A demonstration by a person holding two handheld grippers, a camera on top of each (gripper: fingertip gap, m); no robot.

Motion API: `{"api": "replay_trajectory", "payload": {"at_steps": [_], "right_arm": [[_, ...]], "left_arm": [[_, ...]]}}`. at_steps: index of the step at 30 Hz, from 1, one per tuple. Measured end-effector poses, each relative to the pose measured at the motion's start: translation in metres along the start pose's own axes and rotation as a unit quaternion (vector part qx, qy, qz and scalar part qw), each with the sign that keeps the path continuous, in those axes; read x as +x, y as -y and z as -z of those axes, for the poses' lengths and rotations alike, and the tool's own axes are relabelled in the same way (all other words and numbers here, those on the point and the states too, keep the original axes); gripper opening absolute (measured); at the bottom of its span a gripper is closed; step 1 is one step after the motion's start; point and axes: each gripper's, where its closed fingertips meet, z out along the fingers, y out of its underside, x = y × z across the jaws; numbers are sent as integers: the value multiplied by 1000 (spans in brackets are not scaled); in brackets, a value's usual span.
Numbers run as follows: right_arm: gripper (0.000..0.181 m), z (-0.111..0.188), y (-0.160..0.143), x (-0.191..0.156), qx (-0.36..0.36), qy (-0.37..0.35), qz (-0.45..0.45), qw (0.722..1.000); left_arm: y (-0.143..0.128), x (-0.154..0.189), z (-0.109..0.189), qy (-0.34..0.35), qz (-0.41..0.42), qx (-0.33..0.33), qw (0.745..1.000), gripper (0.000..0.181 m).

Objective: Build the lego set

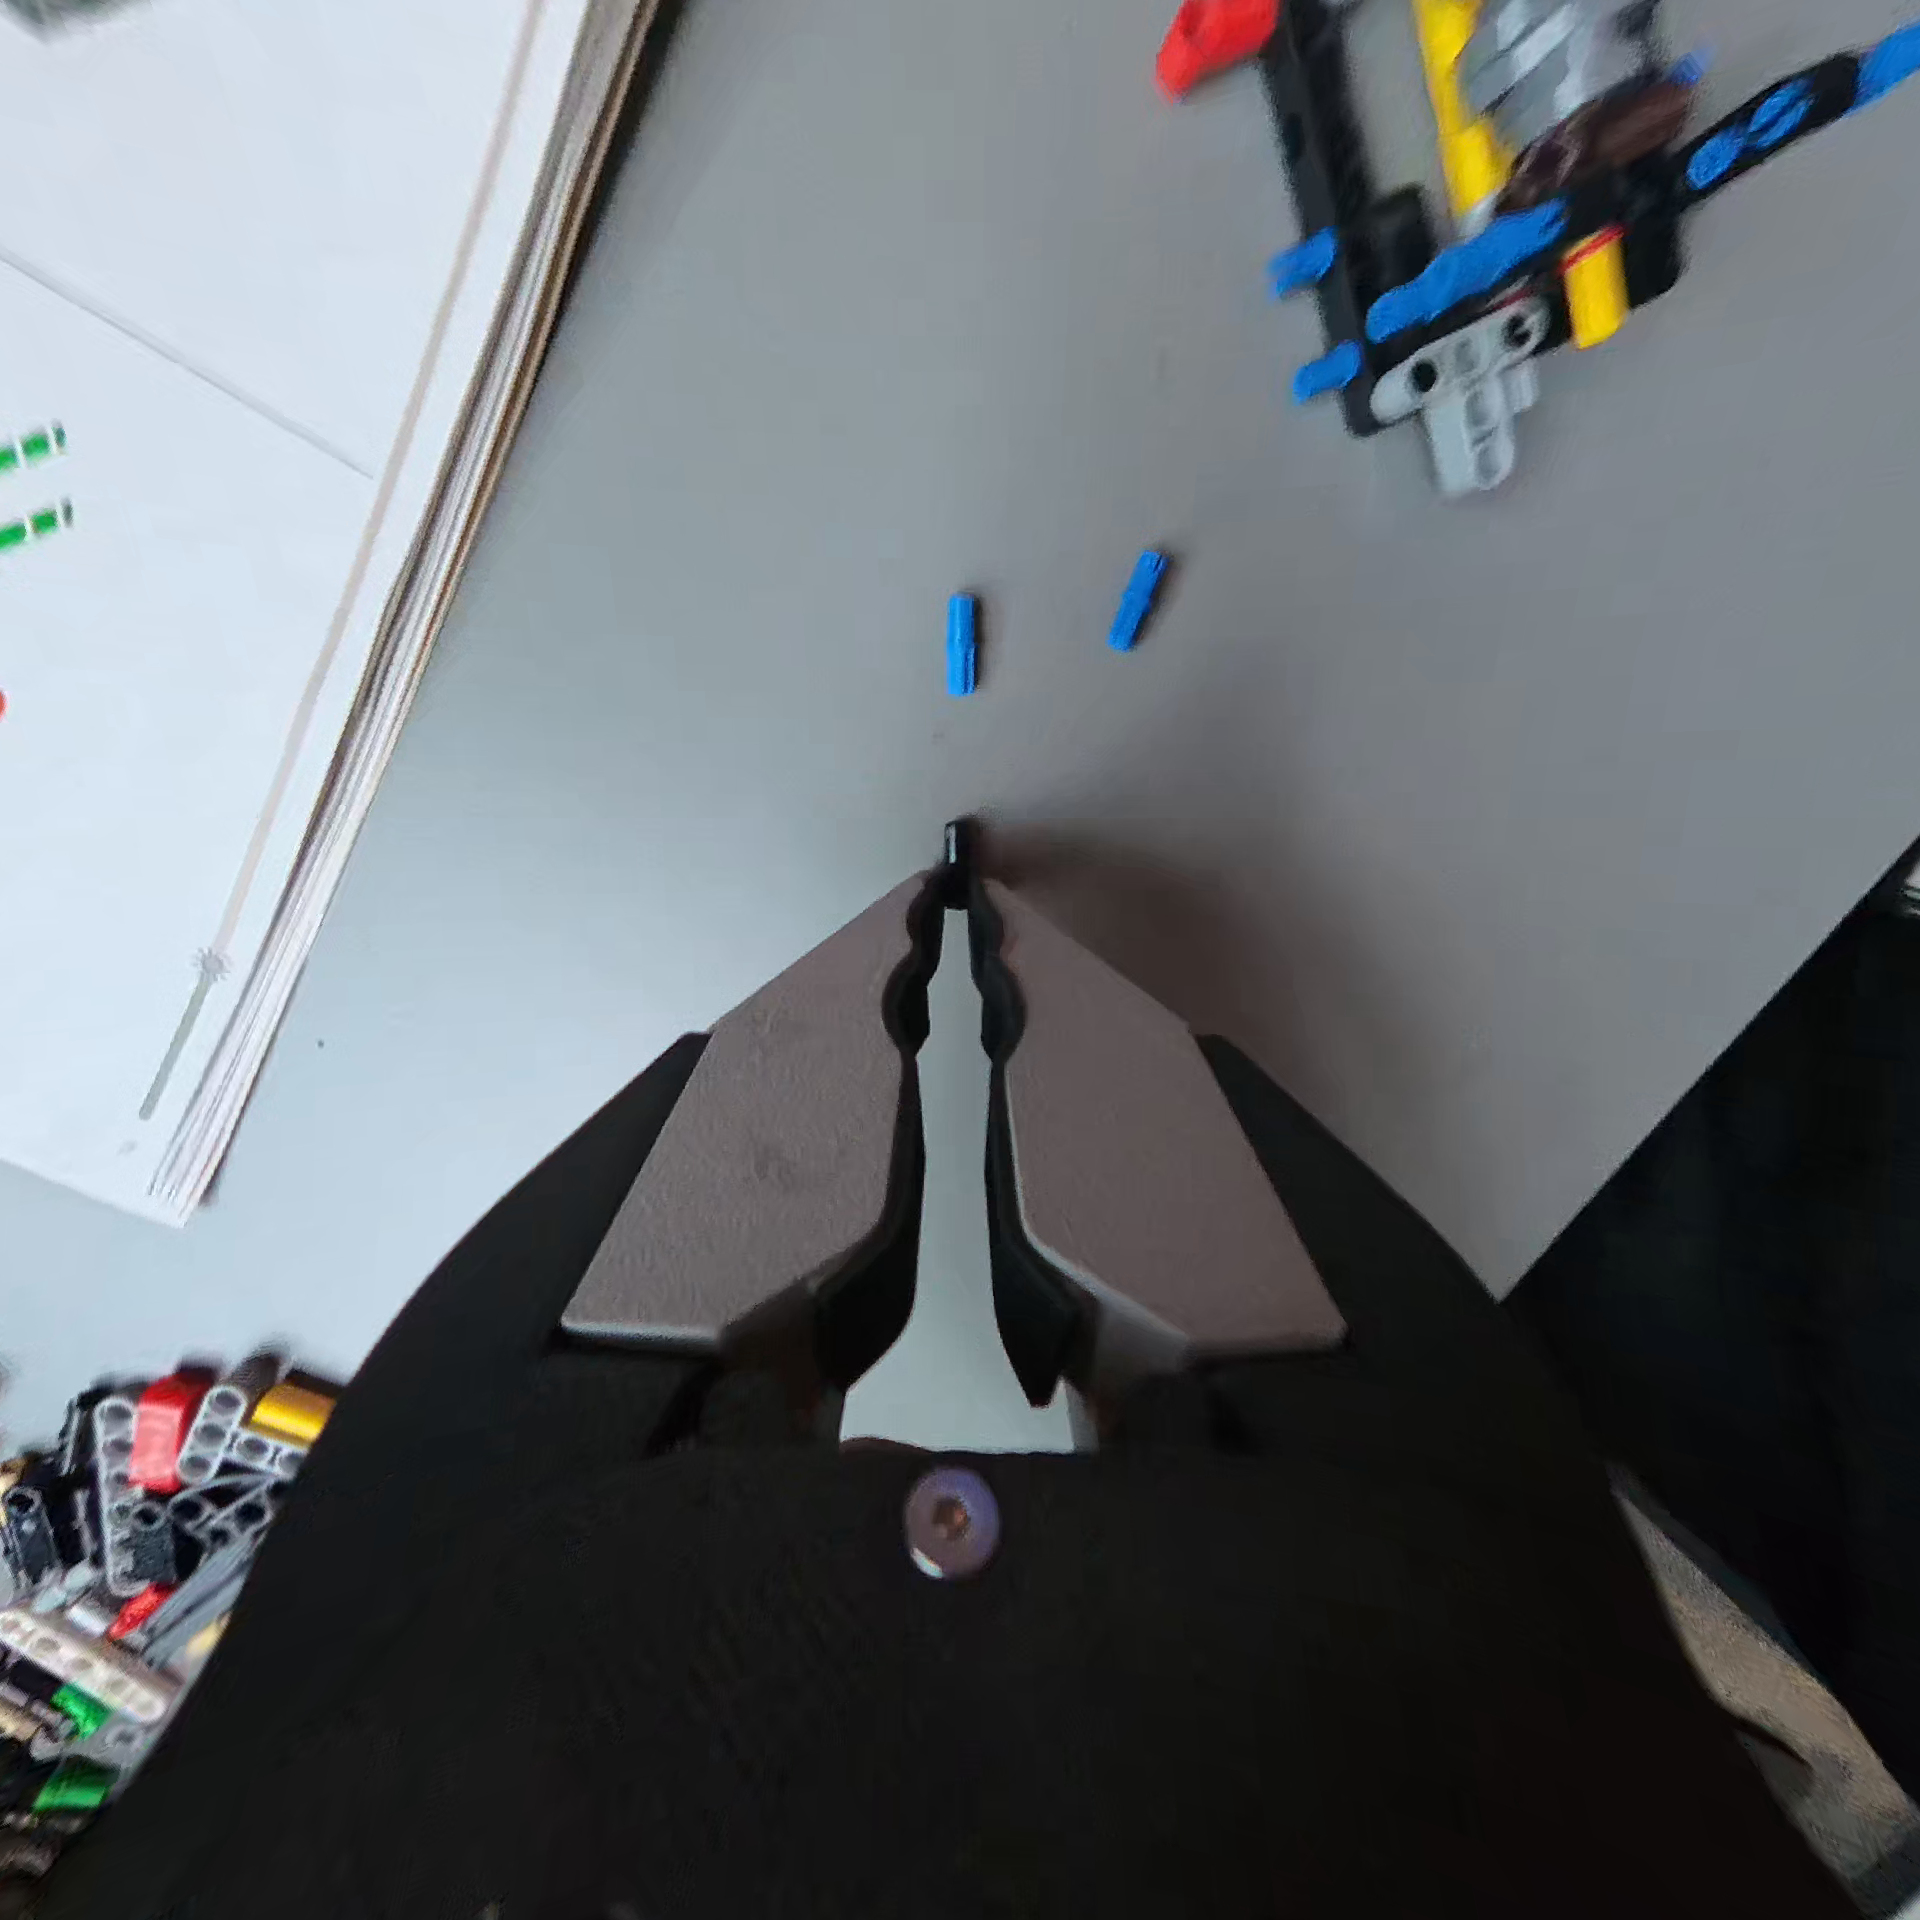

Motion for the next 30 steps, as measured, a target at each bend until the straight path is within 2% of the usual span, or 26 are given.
{"api": "replay_trajectory", "payload": {"at_steps": [3, 5, 10, 13, 15, 17, 19, 22, 24, 26, 30], "right_arm": [[63, 0, 0, -2, 0, 3, 2, 1000], [62, 0, 0, -2, -2, 5, 2, 1000], [62, -1, -1, -3, -5, 8, 3, 1000], [61, 0, -1, -3, -3, 9, 2, 1000], [61, 0, -1, -4, -2, 11, 0, 1000], [61, 0, -1, -4, -4, 12, 0, 1000], [60, -1, -2, -5, -8, 14, 1, 1000], [59, -2, -3, -5, -13, 14, 3, 1000], [59, -2, -3, -5, -13, 13, 3, 1000], [59, -2, -3, -4, -11, 11, 2, 1000], [59, 0, -2, -4, -6, 12, -5, 1000]], "left_arm": [[0, 1, 0, -10, 9, -7, 1000, 3], [-1, -1, 1, -8, 15, -9, 1000, 12], [-2, -2, 8, -20, 30, 5, 999, 12], [-8, -12, 26, -1, 36, 22, 999, 0], [-19, -40, 52, 54, 52, 36, 997, 0], [-41, -88, 88, 143, 80, 34, 986, 17], [-64, -138, 126, 217, 122, 29, 968, 21], [-83, -198, 165, 254, 211, 46, 943, 22], [-88, -228, 167, 235, 274, 53, 931, 18], [-91, -248, 152, 198, 312, 52, 928, 12], [-106, -259, 112, 145, 366, 27, 919, 7]]}}
